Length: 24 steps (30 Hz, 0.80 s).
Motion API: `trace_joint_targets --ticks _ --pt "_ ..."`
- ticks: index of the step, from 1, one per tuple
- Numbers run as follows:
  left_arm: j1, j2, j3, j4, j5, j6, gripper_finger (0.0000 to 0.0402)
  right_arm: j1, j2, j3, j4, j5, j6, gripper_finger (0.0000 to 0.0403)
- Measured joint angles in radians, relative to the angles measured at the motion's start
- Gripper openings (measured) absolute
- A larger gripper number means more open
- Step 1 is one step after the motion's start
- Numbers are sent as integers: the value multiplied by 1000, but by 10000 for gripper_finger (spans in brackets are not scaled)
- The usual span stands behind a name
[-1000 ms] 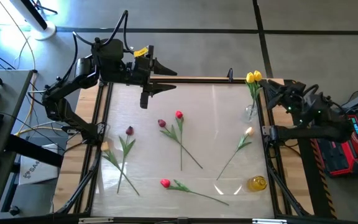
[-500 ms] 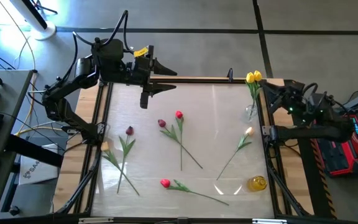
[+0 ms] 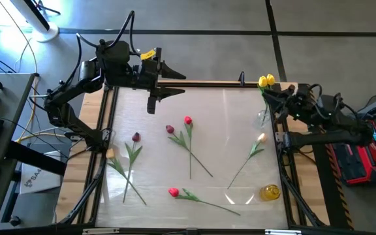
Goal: Sort flowers into vase by color
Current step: Put the left white tulip into the transparent vase
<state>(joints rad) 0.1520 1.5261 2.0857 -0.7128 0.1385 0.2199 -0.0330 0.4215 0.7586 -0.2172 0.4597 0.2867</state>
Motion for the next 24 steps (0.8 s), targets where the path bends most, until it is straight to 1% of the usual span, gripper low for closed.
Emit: trace_joint_targets --ticks 14,24 --pt "0 0 0 0 0 0 177 0 162 0 218 -188 12 108" --pt "0 0 0 0 0 0 177 -3 247 0 250 -229 58 108"
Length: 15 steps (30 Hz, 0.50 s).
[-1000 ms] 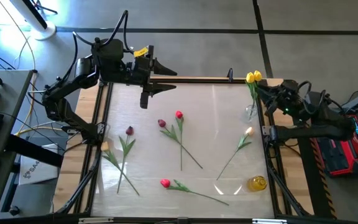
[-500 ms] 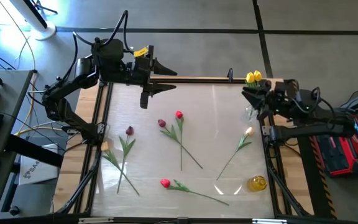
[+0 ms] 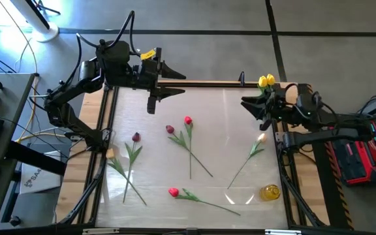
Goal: Sort flowers into vase by color
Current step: Put the left white tulip into the transparent vase
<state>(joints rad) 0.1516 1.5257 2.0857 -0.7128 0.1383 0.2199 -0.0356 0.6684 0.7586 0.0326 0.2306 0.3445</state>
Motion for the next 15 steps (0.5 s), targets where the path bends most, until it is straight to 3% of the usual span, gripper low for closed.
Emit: trace_joint_targets --ticks 12,15 --pt "0 0 0 0 0 0 177 -10 72 0 28 -228 41 108" --pt "0 0 0 0 0 0 177 7 74 0 37 -241 23 108"
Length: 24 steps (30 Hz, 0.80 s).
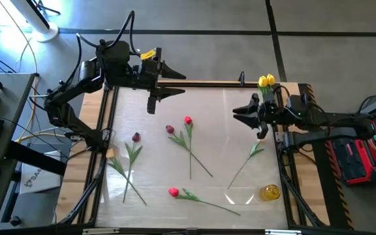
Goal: Sort flowers into vase by color
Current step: Put the left white tulip into the transparent vase
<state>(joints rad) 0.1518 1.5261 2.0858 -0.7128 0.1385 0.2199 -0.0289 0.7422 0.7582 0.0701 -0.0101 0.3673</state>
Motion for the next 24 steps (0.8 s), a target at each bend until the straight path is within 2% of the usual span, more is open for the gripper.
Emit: trace_joint_targets --ticks 11,17,24 --pt "0 0 0 0 0 0 177 65 32 0 -46 1 -27 108" --pt "0 0 0 0 0 0 177 100 97 0 -147 4 75 108" --pt "0 0 0 0 0 0 177 141 171 0 -256 66 215 108"
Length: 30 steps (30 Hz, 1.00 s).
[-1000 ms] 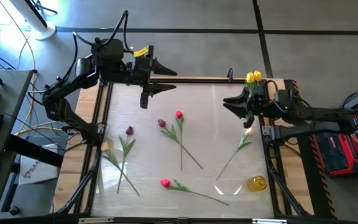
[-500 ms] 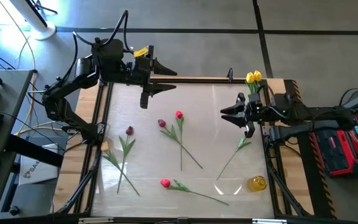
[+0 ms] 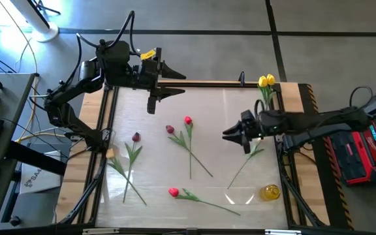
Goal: Sort flowers into vase by color
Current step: Put the left white tulip into the transparent vase
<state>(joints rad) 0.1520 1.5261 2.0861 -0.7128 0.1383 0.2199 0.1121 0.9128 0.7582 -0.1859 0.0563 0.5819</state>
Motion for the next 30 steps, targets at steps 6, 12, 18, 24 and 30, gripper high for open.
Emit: trace_joint_targets --ticks 6,12,18,24,30 --pt "0 0 0 0 0 0 177 0 58 0 16 30 65 108" --pt "0 0 0 0 0 0 177 -1 98 0 31 118 137 108" --pt "0 0 0 0 0 0 177 -1 109 0 -51 161 336 108" --pt "0 0 0 0 0 0 177 2 113 0 -207 194 591 108" --pt "0 0 0 1 0 0 177 6 132 0 -309 192 775 108"
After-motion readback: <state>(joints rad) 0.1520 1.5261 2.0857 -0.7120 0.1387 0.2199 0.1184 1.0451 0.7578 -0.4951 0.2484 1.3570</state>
